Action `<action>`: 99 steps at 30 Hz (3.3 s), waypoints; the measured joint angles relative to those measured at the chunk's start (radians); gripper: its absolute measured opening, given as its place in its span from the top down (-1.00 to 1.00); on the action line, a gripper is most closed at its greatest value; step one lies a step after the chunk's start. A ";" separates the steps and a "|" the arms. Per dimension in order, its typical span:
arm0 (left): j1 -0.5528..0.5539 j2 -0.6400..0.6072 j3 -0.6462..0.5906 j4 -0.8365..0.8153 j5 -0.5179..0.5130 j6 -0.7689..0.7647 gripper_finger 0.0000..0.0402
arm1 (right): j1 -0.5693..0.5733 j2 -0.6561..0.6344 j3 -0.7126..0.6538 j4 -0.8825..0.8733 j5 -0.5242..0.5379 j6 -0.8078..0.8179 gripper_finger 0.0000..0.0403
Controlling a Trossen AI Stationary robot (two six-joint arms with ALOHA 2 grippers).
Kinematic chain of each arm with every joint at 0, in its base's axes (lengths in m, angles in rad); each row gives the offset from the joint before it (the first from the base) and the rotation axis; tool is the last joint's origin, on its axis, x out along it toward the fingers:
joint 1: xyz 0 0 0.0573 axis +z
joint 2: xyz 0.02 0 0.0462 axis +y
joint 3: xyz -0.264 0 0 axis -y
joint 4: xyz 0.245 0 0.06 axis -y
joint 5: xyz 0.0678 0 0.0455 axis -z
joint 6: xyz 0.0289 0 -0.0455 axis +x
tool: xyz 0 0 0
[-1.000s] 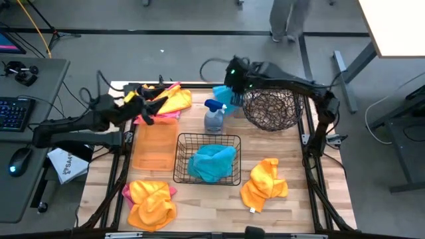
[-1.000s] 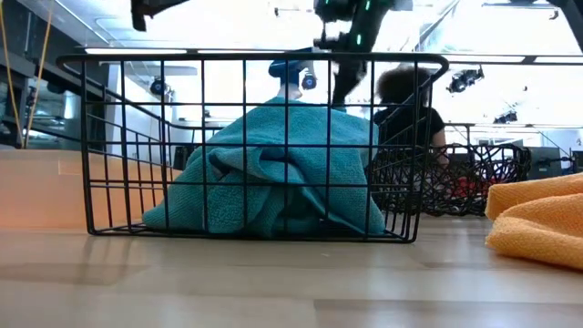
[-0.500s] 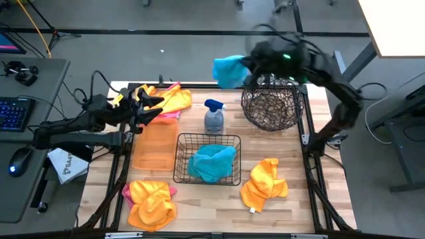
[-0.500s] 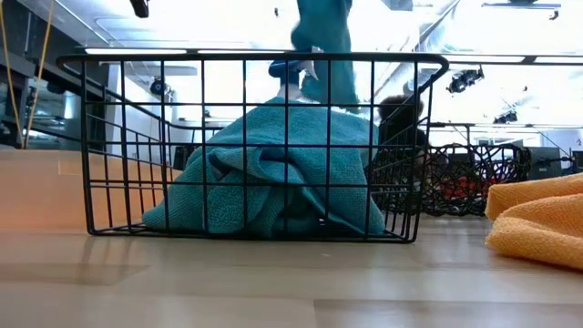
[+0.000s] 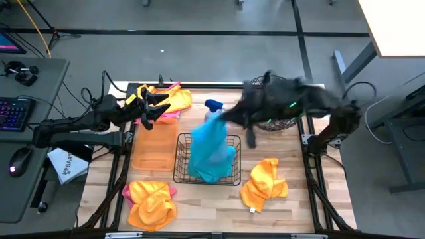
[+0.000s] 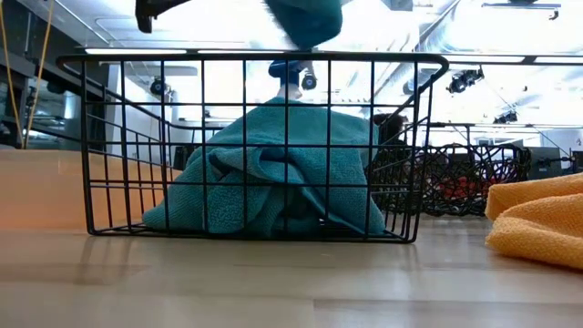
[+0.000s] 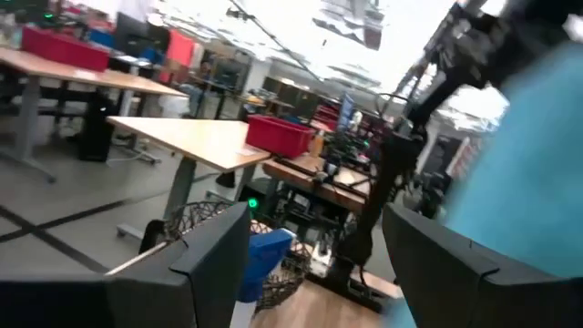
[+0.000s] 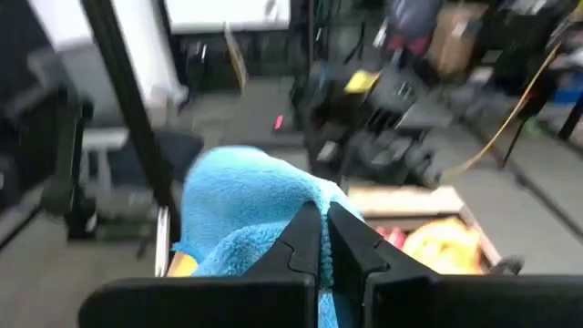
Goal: Sort microfiber towel by color & place in baskets
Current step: Put the blue towel into the bottom wire basket, then put the top yellow towel into the orange bin
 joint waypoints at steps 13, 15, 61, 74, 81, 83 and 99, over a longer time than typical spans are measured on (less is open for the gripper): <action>-0.002 0.011 0.000 0.107 0.049 -0.195 -0.18 | -0.070 0.254 -0.002 -0.401 -0.004 0.011 1.00; -0.002 0.016 0.000 0.123 0.061 -0.208 -0.18 | -0.080 0.261 -0.027 -0.412 -0.035 0.004 1.00; 0.508 0.770 0.518 -1.263 -0.095 0.041 -0.18 | 0.027 -0.221 -0.830 0.157 0.127 0.308 -0.73; 0.714 1.156 0.518 -1.323 -0.170 0.457 -0.18 | -0.060 -0.223 -0.832 0.202 0.277 0.432 -0.73; 0.703 1.211 0.559 -1.316 -0.189 0.462 -0.18 | -0.071 -0.223 -0.832 0.202 0.270 0.413 -0.73; 0.692 1.206 0.574 -1.306 -0.219 0.489 -0.18 | -0.066 -0.223 -0.832 0.202 0.269 0.405 -0.73; 0.640 1.283 0.580 -1.350 -0.245 0.693 -0.13 | -0.066 -0.223 -0.832 0.194 0.250 0.403 -0.73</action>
